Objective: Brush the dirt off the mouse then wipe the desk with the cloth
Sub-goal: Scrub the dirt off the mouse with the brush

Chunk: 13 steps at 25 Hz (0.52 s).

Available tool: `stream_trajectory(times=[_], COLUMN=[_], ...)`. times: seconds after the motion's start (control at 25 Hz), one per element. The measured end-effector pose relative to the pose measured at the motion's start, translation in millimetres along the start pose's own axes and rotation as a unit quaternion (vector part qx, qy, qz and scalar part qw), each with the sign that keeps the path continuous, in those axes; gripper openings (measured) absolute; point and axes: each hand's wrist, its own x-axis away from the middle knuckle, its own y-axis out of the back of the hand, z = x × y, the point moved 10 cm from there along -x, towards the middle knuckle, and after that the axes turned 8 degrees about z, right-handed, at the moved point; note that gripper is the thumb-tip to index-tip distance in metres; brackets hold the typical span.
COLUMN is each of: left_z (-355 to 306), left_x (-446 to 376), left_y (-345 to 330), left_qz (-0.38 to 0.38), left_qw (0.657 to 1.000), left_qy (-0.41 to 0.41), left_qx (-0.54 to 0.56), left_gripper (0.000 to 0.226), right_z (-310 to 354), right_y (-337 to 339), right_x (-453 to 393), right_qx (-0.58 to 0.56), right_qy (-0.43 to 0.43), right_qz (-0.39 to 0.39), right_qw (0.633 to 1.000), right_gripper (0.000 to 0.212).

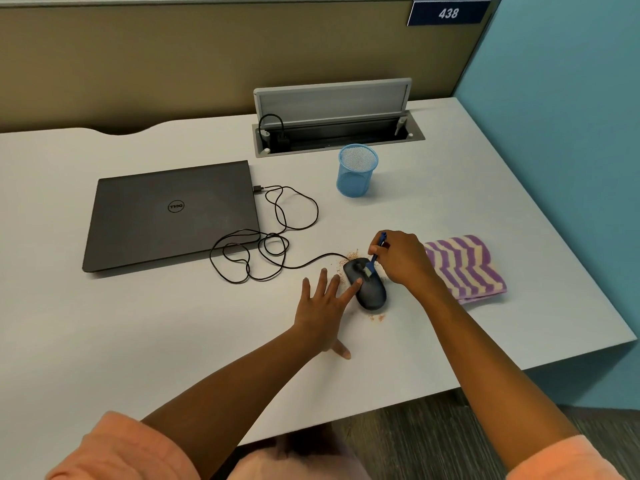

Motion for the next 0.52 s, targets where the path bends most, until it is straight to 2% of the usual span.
stream_trajectory(times=[0.16,0.24,0.32,0.52], left_z=[0,1,1,0], left_x=[0,-1,-1,-1], left_y=[0,-1,-1,-1], left_qz=[-0.005,-0.005,-0.005,-0.001], left_qw=[1.000,1.000,1.000,1.000], left_qy=[0.005,0.006,0.005,0.004], left_qx=[-0.011,-0.011,-0.008,-0.006], left_gripper=[0.140,0.140,0.140,0.140], right_z=[6,-3,-10,-10], right_y=[7,-1,-6,8], right_x=[9,12,16,31], right_qx=[-0.018,0.030,0.030,-0.064], right_qy=[0.010,0.008,0.011,0.000], right_qz=[-0.022,0.034,0.070,-0.039], right_qw=[1.000,0.999,0.997,0.997], right_gripper=[0.018,0.012,0.011,0.022])
